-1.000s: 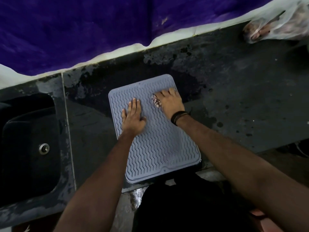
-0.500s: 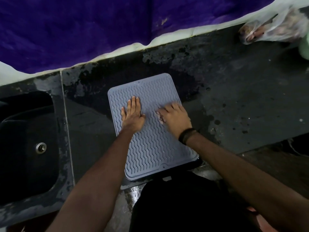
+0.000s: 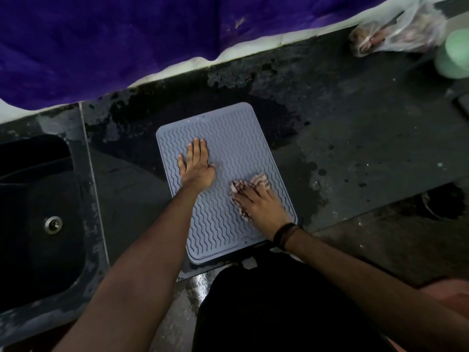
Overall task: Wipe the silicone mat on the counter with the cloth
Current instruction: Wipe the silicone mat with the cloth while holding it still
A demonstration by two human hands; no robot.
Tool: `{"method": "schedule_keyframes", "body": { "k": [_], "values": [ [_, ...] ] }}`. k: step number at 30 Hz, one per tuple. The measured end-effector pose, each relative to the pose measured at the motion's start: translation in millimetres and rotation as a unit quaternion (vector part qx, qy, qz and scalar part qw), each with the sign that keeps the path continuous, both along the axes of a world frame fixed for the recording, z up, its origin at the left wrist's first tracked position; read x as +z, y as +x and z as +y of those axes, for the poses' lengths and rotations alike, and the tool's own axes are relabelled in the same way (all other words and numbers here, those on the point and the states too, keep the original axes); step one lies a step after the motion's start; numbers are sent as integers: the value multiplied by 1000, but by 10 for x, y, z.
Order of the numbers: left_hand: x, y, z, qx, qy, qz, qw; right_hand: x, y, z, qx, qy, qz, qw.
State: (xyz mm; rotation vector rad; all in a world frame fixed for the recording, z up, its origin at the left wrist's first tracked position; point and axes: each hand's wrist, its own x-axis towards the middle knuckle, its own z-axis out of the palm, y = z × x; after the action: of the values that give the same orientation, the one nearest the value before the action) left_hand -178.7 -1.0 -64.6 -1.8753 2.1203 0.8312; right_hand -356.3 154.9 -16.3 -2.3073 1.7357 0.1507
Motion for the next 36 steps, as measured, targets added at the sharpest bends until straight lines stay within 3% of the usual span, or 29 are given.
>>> {"method": "schedule_keyframes", "body": {
  "k": [5, 10, 14, 23, 29, 32, 36],
  "values": [
    [34, 14, 23, -15, -3, -1, 1000, 95, 51, 64, -33, -53, -11, 998],
    [152, -21, 162, -81, -50, 5, 995, 14, 353, -172, -79, 8, 0, 997],
    [153, -110, 377, -111, 17, 4, 994, -6, 370, -35, -93, -15, 6, 996],
    [142, -89, 406, -117, 19, 0, 993, 68, 204, 1052, -74, -3, 15, 997],
    [219, -264, 505, -122, 10, 14, 992, 154, 405, 554, -149, -41, 5, 988],
    [218, -326, 584, -128, 49, 15, 990, 100, 492, 369, -144, -1, 18, 989],
    [236, -332, 547, -123, 69, 11, 990, 40, 363, 702, -110, -9, 25, 994]
  ]
}}
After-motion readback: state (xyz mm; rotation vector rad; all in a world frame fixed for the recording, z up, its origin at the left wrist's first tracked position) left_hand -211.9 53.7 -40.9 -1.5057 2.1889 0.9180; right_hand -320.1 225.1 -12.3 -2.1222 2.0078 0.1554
